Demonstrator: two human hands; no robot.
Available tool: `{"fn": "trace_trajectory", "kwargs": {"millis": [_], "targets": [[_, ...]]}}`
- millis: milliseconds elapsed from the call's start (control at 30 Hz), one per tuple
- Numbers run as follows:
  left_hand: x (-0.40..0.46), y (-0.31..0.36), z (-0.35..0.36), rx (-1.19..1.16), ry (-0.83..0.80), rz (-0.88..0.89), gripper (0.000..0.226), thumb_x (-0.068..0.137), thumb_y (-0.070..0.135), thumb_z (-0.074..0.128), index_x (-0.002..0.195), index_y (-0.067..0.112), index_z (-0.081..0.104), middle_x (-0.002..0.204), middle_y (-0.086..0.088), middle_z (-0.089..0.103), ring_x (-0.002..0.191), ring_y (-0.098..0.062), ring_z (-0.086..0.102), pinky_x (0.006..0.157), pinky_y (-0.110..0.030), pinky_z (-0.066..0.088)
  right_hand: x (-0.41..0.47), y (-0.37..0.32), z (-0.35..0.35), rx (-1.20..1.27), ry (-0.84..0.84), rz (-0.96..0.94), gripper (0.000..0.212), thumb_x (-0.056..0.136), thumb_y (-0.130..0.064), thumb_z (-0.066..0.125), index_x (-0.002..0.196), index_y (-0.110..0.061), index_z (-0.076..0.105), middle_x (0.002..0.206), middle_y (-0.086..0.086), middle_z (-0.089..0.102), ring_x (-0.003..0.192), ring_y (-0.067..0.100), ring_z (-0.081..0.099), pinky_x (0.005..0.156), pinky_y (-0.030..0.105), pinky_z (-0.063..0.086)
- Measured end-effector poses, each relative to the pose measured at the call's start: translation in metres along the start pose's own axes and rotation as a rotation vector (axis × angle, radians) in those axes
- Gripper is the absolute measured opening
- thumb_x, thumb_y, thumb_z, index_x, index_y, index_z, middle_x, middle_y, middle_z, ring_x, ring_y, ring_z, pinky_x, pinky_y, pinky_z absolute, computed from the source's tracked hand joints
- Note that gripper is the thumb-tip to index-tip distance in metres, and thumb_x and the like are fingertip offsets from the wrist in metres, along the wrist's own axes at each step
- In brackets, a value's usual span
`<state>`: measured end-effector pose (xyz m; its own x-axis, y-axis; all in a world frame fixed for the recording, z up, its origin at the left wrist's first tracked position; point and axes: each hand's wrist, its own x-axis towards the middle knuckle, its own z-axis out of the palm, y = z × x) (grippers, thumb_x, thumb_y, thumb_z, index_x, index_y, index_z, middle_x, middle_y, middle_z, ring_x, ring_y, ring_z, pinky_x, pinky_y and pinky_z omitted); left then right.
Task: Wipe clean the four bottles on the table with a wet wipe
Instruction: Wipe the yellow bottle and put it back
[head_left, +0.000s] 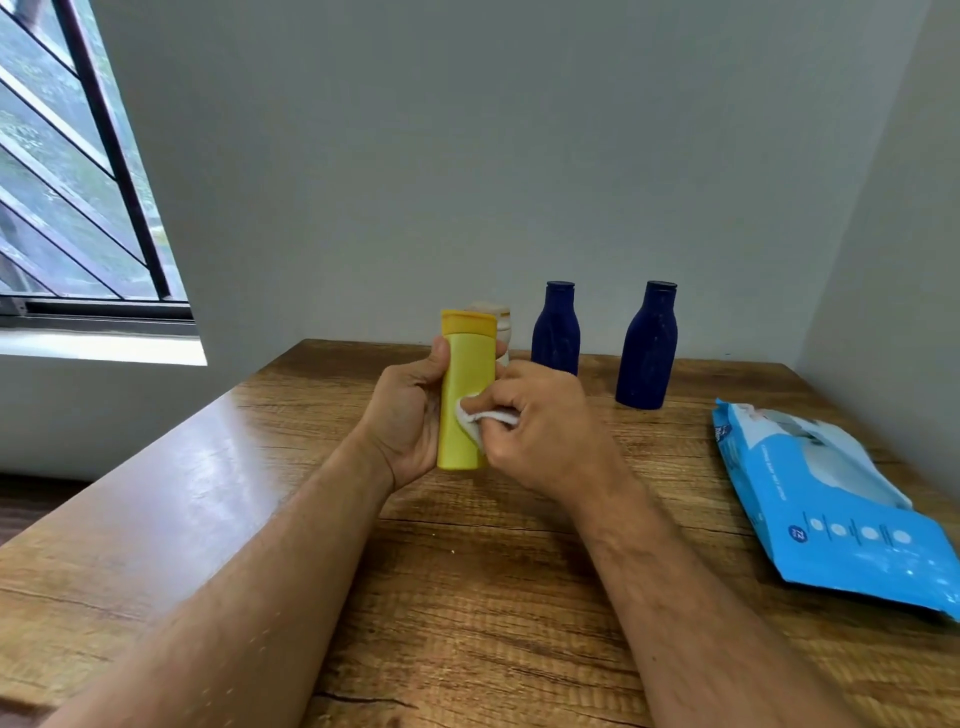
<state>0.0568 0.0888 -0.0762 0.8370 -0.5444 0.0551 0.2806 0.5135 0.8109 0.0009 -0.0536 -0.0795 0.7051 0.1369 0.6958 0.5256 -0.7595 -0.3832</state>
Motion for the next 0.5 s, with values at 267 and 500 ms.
{"fn": "trace_trajectory", "kwargs": {"millis": [267, 500], "targets": [[0.001, -0.007, 0.007, 0.086, 0.013, 0.014, 0.045, 0.092, 0.035, 0.052, 0.122, 0.005, 0.067, 0.12, -0.02, 0.067, 0.109, -0.032, 0.063, 0.106, -0.051, 0.043, 0.012, -0.005, 0.002, 0.09, 0.396, 0.195, 0.017, 0.091, -0.019, 0.068, 0.106, -0.02, 0.076, 0.089, -0.007, 0.064, 0.077, 0.003, 0.059, 0.063, 0.009, 0.047], [0.002, 0.003, 0.003, 0.198, 0.154, 0.003, 0.039, 0.079, 0.028, 0.079, 0.105, 0.003, 0.066, 0.082, -0.011, 0.059, 0.065, -0.018, 0.059, 0.054, -0.032, 0.057, 0.019, 0.001, -0.007, 0.769, 0.375, 0.551, 0.013, 0.086, -0.011, 0.071, 0.089, -0.022, 0.078, 0.087, -0.003, 0.075, 0.087, 0.015, 0.072, 0.071, 0.038, 0.062]]}}
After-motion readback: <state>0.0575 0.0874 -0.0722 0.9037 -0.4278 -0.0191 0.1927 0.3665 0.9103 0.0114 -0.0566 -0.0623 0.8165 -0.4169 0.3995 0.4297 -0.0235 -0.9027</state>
